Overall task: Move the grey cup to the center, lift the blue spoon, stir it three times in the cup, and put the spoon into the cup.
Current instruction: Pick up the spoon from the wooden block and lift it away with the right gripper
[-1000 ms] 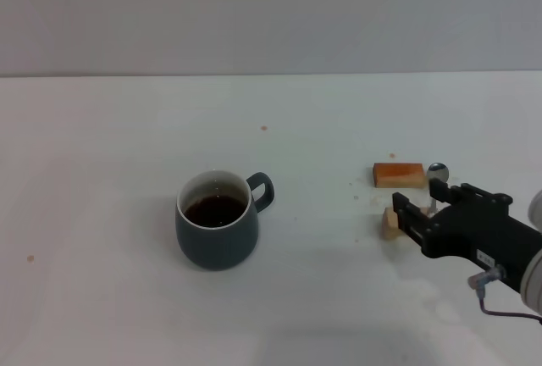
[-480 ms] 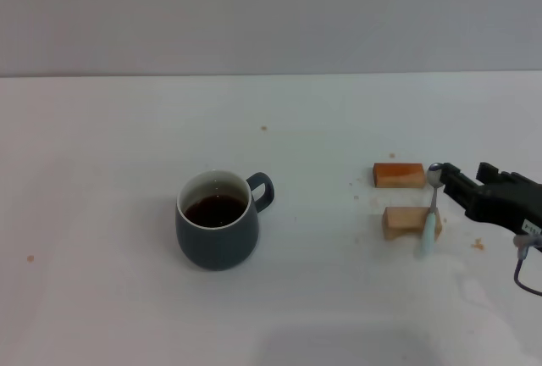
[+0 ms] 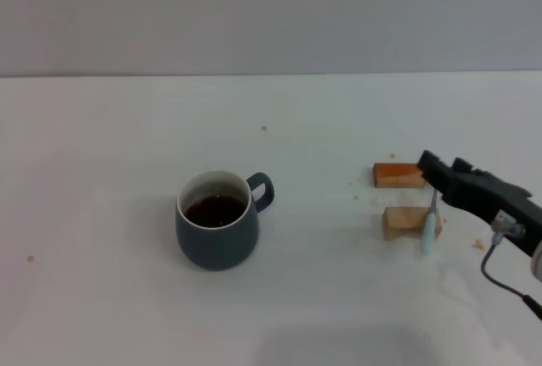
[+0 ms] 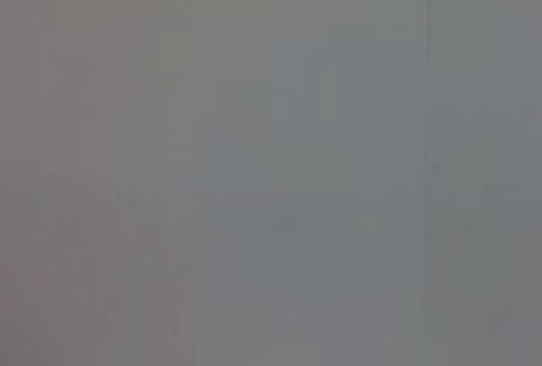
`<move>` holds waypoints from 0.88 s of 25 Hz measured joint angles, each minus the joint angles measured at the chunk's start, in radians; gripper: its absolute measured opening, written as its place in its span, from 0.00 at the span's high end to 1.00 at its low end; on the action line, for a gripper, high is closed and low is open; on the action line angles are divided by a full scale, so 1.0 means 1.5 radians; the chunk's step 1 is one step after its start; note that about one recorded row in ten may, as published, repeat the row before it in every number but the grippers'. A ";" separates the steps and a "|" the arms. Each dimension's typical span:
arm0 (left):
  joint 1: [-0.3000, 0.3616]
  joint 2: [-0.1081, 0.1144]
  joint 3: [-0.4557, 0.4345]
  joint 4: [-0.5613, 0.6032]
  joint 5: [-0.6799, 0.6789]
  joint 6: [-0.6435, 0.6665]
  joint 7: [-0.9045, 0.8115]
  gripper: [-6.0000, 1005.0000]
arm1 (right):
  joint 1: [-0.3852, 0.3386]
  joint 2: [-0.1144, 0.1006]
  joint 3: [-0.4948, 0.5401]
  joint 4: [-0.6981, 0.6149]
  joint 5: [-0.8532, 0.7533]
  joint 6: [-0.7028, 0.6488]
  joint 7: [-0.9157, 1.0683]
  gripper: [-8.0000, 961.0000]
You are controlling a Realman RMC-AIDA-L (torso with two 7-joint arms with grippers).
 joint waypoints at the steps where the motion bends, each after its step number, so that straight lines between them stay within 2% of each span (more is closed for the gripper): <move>1: 0.000 0.001 0.000 0.000 0.000 0.000 0.000 1.00 | 0.004 -0.001 0.003 0.000 0.008 0.012 0.000 0.48; 8: -0.005 0.002 -0.008 0.000 0.001 -0.002 0.000 1.00 | 0.010 0.000 0.062 0.043 0.021 0.153 0.013 0.48; 11: -0.009 -0.001 -0.028 0.003 0.001 -0.019 0.018 1.00 | 0.013 0.001 0.084 0.080 -0.019 0.223 0.021 0.48; 12: -0.010 -0.002 -0.033 0.004 0.001 -0.024 0.022 1.00 | 0.013 0.002 0.087 0.115 -0.076 0.259 0.039 0.48; 13: -0.015 -0.004 -0.043 0.010 0.001 -0.031 0.029 1.00 | 0.013 0.002 0.087 0.115 -0.076 0.259 0.039 0.48; 17: -0.032 -0.006 -0.062 0.038 0.001 -0.038 0.035 1.00 | 0.034 0.003 0.077 0.207 -0.268 0.358 0.158 0.48; 19: -0.035 -0.006 -0.069 0.048 0.001 -0.039 0.033 1.00 | 0.066 0.003 0.064 0.239 -0.381 0.436 0.232 0.48; 22: -0.036 -0.007 -0.071 0.052 0.001 -0.039 0.032 1.00 | 0.121 0.002 0.060 0.242 -0.454 0.537 0.283 0.48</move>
